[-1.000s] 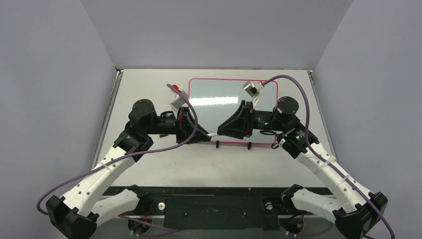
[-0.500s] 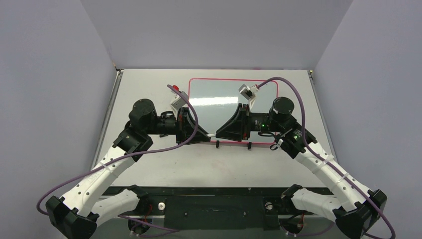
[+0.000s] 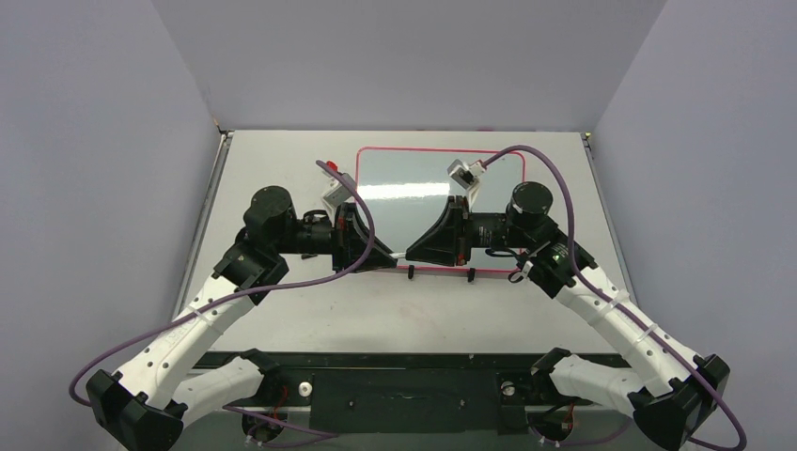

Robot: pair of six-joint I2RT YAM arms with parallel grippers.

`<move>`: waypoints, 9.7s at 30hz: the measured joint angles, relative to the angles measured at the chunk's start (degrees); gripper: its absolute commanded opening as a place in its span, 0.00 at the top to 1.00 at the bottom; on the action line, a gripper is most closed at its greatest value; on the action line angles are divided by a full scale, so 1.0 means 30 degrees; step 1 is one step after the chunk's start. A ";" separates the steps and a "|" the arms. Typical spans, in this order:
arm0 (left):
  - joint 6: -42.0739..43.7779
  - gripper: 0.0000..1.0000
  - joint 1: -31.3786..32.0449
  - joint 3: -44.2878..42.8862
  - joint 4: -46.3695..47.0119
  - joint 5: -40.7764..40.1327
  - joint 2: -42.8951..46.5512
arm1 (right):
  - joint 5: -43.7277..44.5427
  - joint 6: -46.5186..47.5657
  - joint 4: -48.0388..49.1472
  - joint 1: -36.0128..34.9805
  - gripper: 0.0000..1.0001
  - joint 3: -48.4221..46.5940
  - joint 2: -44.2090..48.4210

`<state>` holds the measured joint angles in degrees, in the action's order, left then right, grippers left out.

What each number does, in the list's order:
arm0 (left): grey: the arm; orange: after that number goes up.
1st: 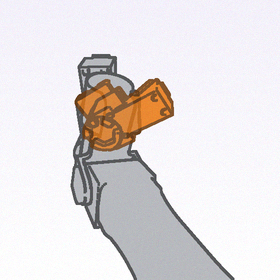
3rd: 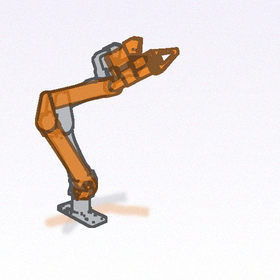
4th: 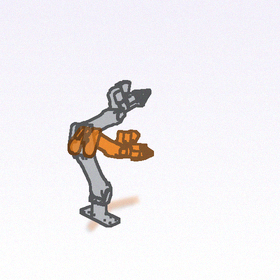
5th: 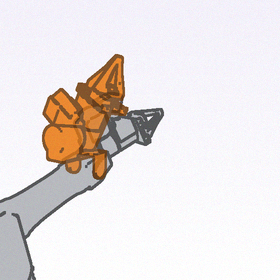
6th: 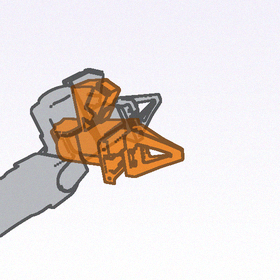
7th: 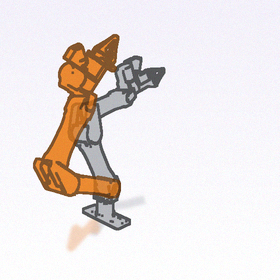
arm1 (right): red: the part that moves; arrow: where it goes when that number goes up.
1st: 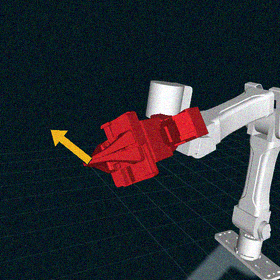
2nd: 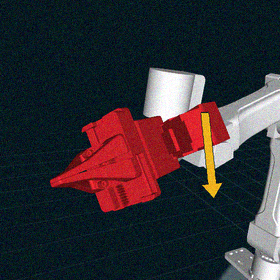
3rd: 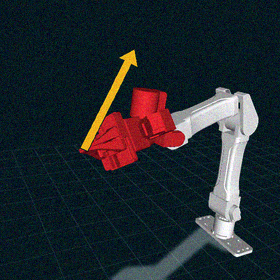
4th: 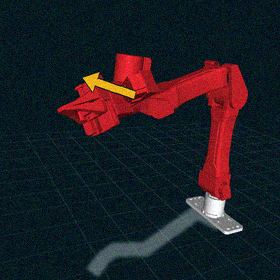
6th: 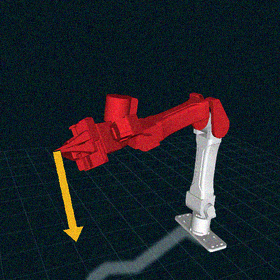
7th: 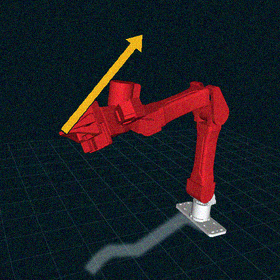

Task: Write a sentence on the whiteboard
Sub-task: Pick up the whiteboard marker at the center of the board, then write a sentence on the whiteboard.

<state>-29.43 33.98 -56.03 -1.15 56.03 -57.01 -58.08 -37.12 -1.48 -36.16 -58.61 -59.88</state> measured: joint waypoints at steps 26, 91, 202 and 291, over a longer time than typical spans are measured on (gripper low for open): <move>0.2543 0.59 -0.2149 -0.1137 -0.4444 -0.3490 -0.0328 | 0.7934 0.0146 -0.2470 0.2951 1.00 0.0423 0.1180; 0.4575 0.53 -0.5071 -2.9776 -1.5985 -1.2641 -2.6826 | 2.0924 0.1814 -0.7839 0.3687 1.00 0.1107 0.5253; 1.1213 0.49 -0.2025 -2.7503 -1.7005 -0.1071 -2.7022 | 1.9861 0.3577 -1.2182 0.3687 1.00 -0.0933 0.7905; 1.2976 1.00 -0.1319 -2.7314 -2.1034 -0.2200 -2.5106 | 1.8170 0.4211 -0.8167 -0.2470 1.00 0.1333 0.2783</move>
<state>9.50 30.02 -137.97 -64.25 49.43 -132.33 -3.57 -24.49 -25.98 -43.57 -54.61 -51.53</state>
